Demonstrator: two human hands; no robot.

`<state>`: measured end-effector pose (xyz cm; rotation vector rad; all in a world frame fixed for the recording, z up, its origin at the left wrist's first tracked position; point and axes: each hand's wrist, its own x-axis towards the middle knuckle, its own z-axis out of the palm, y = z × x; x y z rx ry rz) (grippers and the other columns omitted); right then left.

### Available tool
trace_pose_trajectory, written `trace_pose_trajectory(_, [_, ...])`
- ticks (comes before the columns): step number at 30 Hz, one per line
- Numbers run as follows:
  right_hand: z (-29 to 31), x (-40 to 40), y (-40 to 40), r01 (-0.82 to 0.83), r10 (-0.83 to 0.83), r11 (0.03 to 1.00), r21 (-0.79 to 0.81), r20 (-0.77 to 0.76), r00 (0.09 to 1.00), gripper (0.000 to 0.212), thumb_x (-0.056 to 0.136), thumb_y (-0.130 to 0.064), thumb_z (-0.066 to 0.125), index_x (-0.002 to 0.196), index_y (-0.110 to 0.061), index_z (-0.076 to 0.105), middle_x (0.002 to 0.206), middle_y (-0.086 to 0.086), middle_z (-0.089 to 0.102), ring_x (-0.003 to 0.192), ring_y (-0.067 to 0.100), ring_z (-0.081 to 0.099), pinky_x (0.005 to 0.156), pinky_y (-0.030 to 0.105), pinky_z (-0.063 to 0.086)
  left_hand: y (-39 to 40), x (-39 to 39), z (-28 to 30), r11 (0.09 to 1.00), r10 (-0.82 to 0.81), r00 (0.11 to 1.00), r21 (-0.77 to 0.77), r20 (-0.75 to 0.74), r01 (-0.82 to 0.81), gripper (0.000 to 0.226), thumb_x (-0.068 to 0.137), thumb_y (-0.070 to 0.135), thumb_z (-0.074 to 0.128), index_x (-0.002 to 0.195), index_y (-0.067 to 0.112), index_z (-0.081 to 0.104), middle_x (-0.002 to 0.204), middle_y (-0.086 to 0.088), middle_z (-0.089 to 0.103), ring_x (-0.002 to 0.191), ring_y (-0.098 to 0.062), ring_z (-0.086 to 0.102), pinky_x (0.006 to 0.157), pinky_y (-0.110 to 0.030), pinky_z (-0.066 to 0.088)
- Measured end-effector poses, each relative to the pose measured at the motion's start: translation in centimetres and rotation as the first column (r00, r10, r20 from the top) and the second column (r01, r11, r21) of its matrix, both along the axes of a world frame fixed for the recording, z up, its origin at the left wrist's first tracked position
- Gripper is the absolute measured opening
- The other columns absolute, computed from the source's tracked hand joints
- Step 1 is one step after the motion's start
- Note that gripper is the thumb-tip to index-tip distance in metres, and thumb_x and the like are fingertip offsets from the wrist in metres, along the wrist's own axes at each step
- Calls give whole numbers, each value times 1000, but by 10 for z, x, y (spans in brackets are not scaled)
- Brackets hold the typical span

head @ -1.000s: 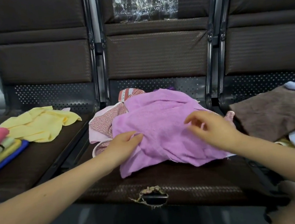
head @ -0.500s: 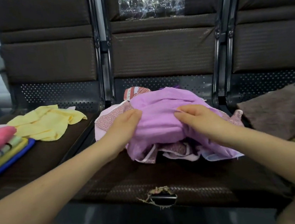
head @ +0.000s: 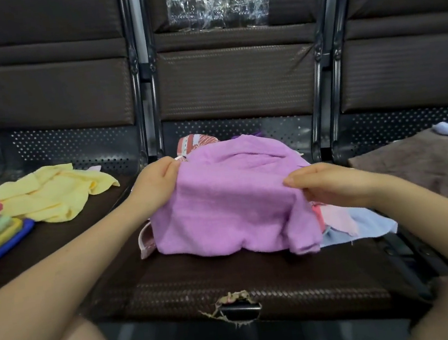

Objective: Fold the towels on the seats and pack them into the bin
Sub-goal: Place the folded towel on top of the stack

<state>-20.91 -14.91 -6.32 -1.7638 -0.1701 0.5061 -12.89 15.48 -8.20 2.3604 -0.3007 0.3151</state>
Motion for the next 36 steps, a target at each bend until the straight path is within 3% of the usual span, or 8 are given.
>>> trace_pose_trajectory(9, [-11, 8, -48, 331, -326, 939, -88, 66, 943, 7, 90, -8, 61, 86, -7, 66, 74, 2, 67, 60, 7, 63, 50, 16, 47, -4, 19, -20, 994, 106, 976, 15, -188, -105, 39, 104, 25, 31, 108, 1, 62, 114, -16, 61, 110, -30, 54, 87, -33, 37])
trace_pose_trajectory(12, [-30, 24, -55, 551, -542, 834, -34, 139, 829, 7, 92, -10, 60, 90, -7, 66, 89, 11, 64, 84, 21, 60, 76, 32, 51, -13, 16, -26, 998, 56, 970, 15, -235, -54, 37, 103, 24, 34, 88, 5, 62, 97, -9, 56, 97, -25, 54, 74, -28, 31])
trace_pose_trajectory(15, [-39, 39, -45, 634, -639, 766, 105, 22, 769, 5, 93, -15, 58, 89, -14, 62, 85, 10, 57, 77, 22, 51, 62, 29, 40, -21, 11, -30, 999, -13, 931, -40, -365, -2, 31, 97, 32, 49, 75, 15, 60, 84, -6, 63, 81, -21, 56, 68, -29, 39])
trace_pose_trajectory(19, [-45, 53, -23, 555, -567, 821, 138, 70, 821, 16, 85, -20, 69, 90, -5, 67, 86, 13, 64, 83, 21, 57, 70, 29, 44, -26, 6, -31, 996, 19, 938, -74, -345, -48, 19, 87, 25, 60, 69, 20, 59, 72, 4, 61, 73, -17, 57, 62, -25, 42])
trace_pose_trajectory(22, [-51, 56, -15, 477, -242, 814, -331, 554, 797, 32, 82, -24, 55, 84, 5, 67, 77, 20, 56, 82, 22, 51, 72, 30, 38, -29, 7, -31, 993, 89, 956, -50, -281, -107, 11, 89, 13, 56, 77, 14, 57, 75, 3, 55, 77, -19, 52, 60, -28, 37])
trace_pose_trajectory(25, [-49, 52, -13, 438, 29, 723, -535, 657, 754, 40, 70, -28, 36, 77, -2, 66, 69, 1, 48, 78, 27, 48, 72, 37, 40, -30, 5, -24, 994, 83, 981, -62, -173, -95, 24, 88, 12, 57, 69, 14, 43, 69, 0, 49, 73, -20, 46, 57, -25, 32])
trace_pose_trajectory(30, [-30, 42, -18, 563, -199, 798, -214, 789, 581, 7, 83, -21, 70, 83, -15, 74, 73, -13, 61, 84, 16, 52, 79, 29, 40, -26, -11, 9, 993, 33, 991, -117, 128, -18, 27, 93, 15, 52, 74, 2, 39, 70, -12, 50, 64, -17, 41, 58, -31, 32])
trace_pose_trajectory(36, [-16, 4, -27, 467, -496, 866, 181, 434, 752, 11, 90, -7, 62, 88, -15, 68, 90, 1, 68, 82, 11, 60, 75, 25, 49, -25, -34, 14, 960, -80, 996, -267, 32, 86, 22, 95, 10, 52, 86, -9, 45, 82, -10, 49, 75, -14, 42, 63, -18, 34])
